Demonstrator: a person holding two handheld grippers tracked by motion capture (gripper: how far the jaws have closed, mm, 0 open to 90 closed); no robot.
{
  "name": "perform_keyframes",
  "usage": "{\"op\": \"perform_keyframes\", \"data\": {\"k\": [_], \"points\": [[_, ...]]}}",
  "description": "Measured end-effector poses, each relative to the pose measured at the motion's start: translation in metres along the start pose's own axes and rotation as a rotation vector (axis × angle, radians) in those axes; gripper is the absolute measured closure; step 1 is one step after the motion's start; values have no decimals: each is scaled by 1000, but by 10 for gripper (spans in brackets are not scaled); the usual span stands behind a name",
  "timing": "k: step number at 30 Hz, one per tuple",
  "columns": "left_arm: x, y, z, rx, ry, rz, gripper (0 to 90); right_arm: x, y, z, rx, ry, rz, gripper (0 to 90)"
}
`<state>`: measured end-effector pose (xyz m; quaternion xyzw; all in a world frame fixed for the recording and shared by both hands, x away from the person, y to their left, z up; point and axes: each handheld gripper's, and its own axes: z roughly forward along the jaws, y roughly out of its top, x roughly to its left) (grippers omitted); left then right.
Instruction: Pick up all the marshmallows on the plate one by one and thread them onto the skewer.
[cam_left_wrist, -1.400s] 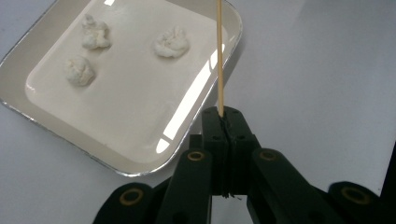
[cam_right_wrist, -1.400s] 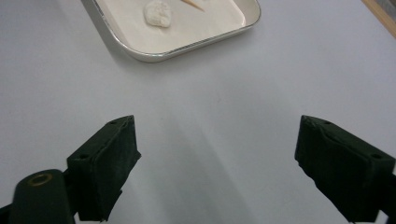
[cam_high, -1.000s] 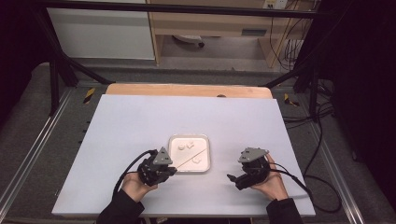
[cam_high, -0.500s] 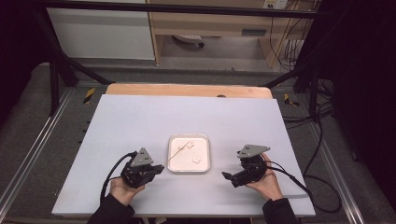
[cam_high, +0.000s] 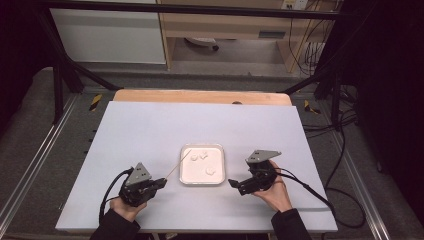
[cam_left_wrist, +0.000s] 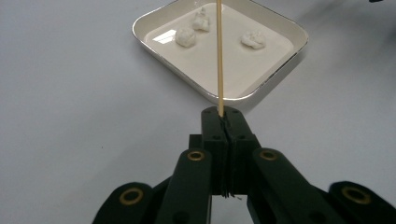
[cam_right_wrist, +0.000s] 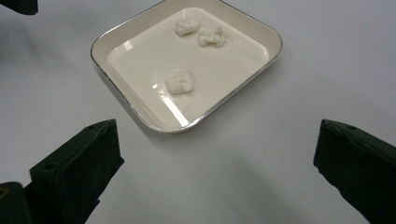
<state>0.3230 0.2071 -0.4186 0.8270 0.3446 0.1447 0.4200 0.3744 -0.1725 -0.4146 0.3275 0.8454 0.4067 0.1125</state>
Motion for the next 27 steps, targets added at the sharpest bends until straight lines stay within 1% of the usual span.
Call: {"op": "perform_keyframes", "data": {"k": [1, 2, 5, 7, 8, 10, 11, 13, 15, 16, 18, 20, 21, 22, 23, 25, 26, 27], "points": [[0, -1, -1, -4, 2, -1, 883, 1, 2, 2, 5, 3, 4, 15], [0, -2, -1, -5, 4, -1, 882, 2, 5, 6, 11, 17, 10, 17], [2, -4, -2, -8, 8, -4, 882, 4, 8, 11, 17, 25, 14, 18], [3, -5, -2, -15, 8, -10, 882, 5, 12, 17, 26, 44, 20, 21], [4, -6, -2, -18, 6, -17, 882, 6, 14, 19, 26, 45, 24, 22], [5, -7, -2, -15, 6, -22, 882, 10, 20, 27, 18, 37, 10, 28], [6, -7, -2, -16, 9, -25, 882, 10, 20, 27, 18, 37, 10, 28], [6, -8, -2, -19, 9, -27, 882, 12, 24, 32, 15, 37, 0, 35], [6, -8, -2, -21, 9, -28, 882, 15, 29, 40, 20, 24, -5, 55], [6, -8, -2, -24, 9, -28, 882, 15, 29, 40, 20, 24, -5, 55], [7, -8, -2, -25, 7, -31, 882, 16, 32, 45, 24, 18, -21, 74], [8, -8, -2, -26, 7, -31, 882, 18, 38, 53, 24, 1, -28, 125], [8, -8, -2, -26, 9, -33, 882, 18, 38, 53, 24, 1, -28, 125], [8, -9, -3, -28, 8, -35, 882, 19, 40, 59, 29, 7, -27, 164], [8, -9, -3, -29, 6, -37, 882, 19, 40, 62, 34, 6, -26, 179], [8, -9, -3, -31, 7, -39, 882, 21, 41, 68, 58, 5, -48, 234], [8, -9, -3, -31, 4, -37, 882, 22, 41, 71, 61, 5, -57, 253], [8, -9, -3, -31, 6, -36, 882, 22, 40, 73, 62, 11, -53, 287]]}}
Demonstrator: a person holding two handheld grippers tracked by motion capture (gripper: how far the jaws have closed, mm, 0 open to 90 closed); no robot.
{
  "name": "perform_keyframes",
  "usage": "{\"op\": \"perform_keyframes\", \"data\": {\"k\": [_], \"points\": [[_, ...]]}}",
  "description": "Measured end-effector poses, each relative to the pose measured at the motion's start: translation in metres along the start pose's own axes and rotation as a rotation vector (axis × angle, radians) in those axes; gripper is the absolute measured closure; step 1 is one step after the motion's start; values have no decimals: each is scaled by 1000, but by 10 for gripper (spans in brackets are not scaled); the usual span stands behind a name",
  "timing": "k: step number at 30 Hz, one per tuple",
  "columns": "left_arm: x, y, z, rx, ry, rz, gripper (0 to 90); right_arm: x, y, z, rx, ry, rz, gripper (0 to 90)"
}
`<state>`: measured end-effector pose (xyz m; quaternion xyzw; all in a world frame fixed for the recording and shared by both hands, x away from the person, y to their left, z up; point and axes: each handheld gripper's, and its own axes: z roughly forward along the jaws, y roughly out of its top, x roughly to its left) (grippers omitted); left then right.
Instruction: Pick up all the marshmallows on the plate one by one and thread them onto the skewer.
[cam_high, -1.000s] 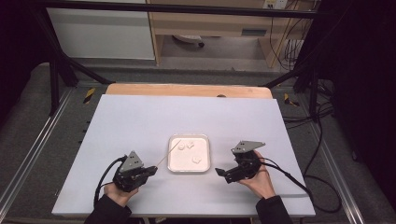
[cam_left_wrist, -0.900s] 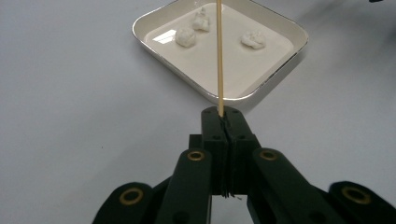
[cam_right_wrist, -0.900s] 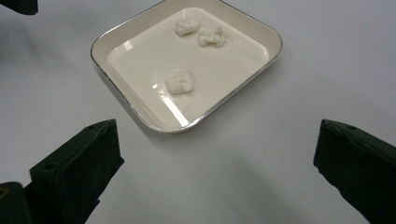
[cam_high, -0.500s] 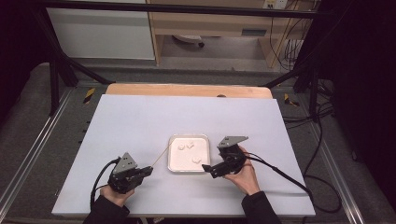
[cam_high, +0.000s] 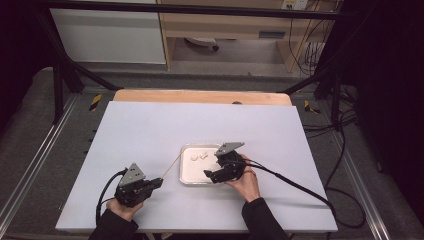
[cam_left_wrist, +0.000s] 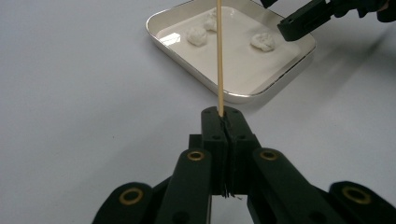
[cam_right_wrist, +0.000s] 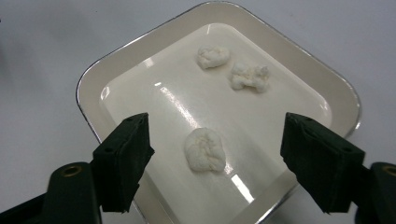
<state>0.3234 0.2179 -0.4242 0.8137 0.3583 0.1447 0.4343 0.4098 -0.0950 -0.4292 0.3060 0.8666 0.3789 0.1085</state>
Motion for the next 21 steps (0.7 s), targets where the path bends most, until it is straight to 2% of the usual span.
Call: {"op": "perform_keyframes", "data": {"k": [2, 7, 14, 17, 21], "points": [[0, 0, 0, 0, -2, -1, 882, 0, -1, 3, -4, 17, 16, 344], [0, 0, 1, 2, -1, 0, 882, -1, -3, 8, 20, 0, 11, 452], [-1, 0, 1, 3, -3, 1, 882, -1, -7, 15, 40, 5, -4, 548], [-1, 0, 1, 3, -3, 1, 882, -1, -8, 16, 37, 10, -3, 582], [-1, 0, 2, 2, -2, 0, 882, 1, -9, 16, 28, -3, -27, 636]]}}
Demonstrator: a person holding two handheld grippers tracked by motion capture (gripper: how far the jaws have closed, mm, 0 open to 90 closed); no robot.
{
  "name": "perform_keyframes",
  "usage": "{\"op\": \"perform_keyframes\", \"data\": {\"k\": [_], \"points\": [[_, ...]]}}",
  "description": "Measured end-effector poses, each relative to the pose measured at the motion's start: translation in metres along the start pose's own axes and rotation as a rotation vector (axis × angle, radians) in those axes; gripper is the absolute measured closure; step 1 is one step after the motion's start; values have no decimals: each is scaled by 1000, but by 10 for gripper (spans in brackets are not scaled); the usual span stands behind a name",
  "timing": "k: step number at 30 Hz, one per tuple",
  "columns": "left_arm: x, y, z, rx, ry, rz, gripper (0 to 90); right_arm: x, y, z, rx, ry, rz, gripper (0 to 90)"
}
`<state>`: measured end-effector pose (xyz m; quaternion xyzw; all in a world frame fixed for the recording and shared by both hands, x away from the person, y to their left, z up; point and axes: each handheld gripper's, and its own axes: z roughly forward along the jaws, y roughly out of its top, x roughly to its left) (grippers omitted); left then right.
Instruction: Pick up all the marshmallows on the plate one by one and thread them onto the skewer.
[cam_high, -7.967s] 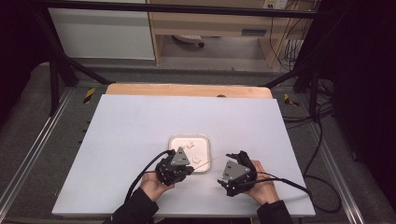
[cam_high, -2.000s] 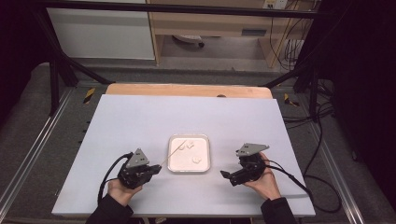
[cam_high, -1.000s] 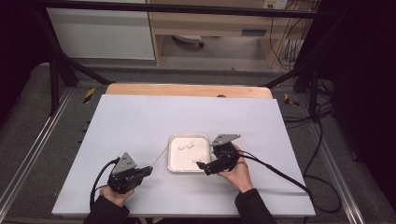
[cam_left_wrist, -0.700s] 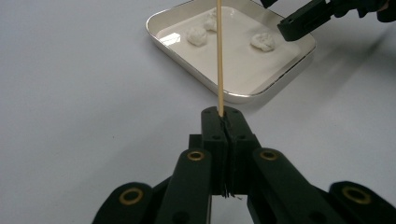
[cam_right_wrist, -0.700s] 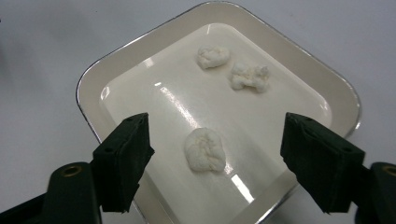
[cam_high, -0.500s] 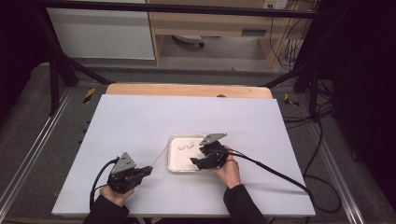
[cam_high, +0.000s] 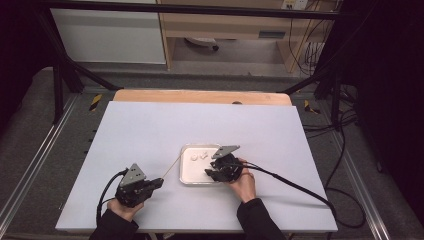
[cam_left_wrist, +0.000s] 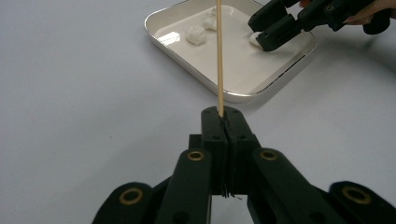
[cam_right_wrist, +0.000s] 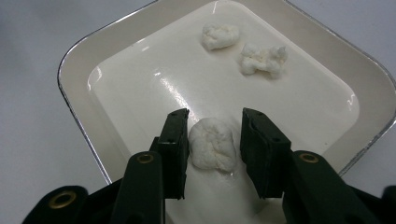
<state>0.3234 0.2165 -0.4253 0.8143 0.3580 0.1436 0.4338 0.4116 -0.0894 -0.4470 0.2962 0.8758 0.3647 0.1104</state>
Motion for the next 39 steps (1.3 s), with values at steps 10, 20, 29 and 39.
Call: {"op": "perform_keyframes", "data": {"k": [10, 20, 29, 39], "points": [[-2, 0, 0, -6, 0, 6, 882, 1, -1, 0, -10, -19, -7, 710], [-4, 0, 0, -13, -5, 9, 882, -1, 5, -15, -49, 0, 21, 731], [-8, 2, 1, -20, -23, 17, 883, -1, 11, -37, -104, 48, 41, 736], [-16, 3, 3, -34, -38, 30, 883, 1, 18, -64, -204, 125, 72, 741]]}}
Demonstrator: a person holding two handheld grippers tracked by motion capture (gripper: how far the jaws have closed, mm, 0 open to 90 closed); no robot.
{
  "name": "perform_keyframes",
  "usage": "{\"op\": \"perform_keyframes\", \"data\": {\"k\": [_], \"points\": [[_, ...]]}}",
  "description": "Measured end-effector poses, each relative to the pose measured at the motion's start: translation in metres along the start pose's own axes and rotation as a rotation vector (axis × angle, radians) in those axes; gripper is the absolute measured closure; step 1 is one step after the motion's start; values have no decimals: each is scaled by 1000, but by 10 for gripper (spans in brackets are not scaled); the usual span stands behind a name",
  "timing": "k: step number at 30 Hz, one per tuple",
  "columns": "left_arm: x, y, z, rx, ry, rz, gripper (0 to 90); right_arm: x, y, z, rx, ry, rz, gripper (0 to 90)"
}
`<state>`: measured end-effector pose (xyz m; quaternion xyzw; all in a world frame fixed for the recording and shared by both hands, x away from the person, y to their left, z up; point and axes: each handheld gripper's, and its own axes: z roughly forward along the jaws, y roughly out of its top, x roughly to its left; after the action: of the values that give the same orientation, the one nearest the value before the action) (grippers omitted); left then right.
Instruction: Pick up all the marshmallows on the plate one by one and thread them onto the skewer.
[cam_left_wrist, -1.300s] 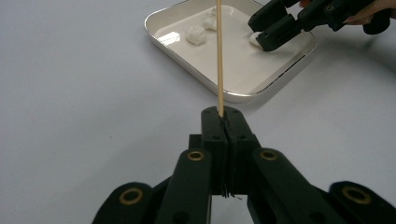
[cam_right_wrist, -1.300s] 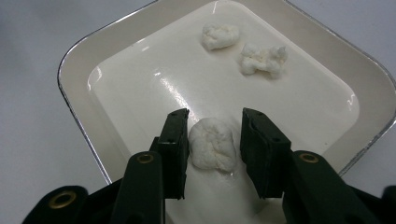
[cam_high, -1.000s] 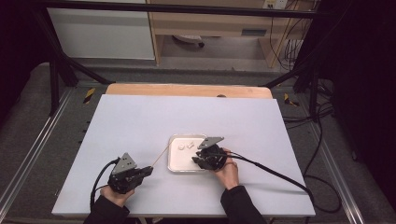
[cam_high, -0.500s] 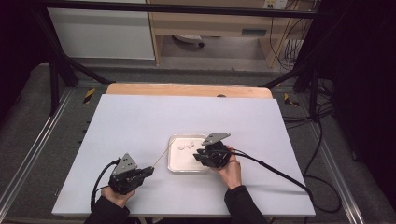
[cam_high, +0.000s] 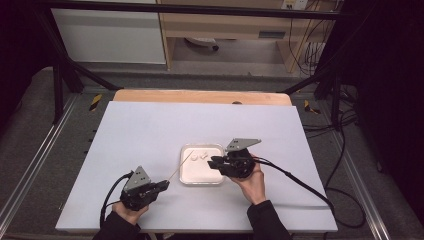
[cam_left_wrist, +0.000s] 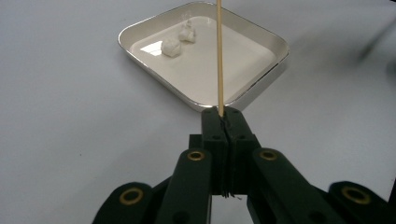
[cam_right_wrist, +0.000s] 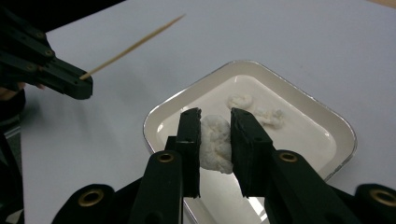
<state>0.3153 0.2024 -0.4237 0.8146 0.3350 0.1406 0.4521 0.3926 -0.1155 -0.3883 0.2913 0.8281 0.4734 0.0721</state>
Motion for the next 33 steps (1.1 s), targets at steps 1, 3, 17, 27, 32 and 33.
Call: {"op": "perform_keyframes", "data": {"k": [1, 3, 17, 27, 32, 33], "points": [[-1, 0, 1, -5, -4, -1, 883, 0, 1, -2, -17, 10, 4, 741], [-2, 1, 1, -10, -6, 0, 883, 1, 3, -5, -35, 25, 15, 741], [-11, 3, 3, -44, -26, 28, 883, -1, 16, -21, -164, 119, 104, 746], [-16, 5, 3, -59, -37, 50, 883, -8, 23, -24, -239, 165, 170, 750], [-18, 5, 3, -60, -42, 55, 883, -11, 24, -21, -251, 190, 205, 751], [-19, 5, 3, -64, -42, 56, 883, -11, 24, -21, -251, 194, 209, 752]]}}
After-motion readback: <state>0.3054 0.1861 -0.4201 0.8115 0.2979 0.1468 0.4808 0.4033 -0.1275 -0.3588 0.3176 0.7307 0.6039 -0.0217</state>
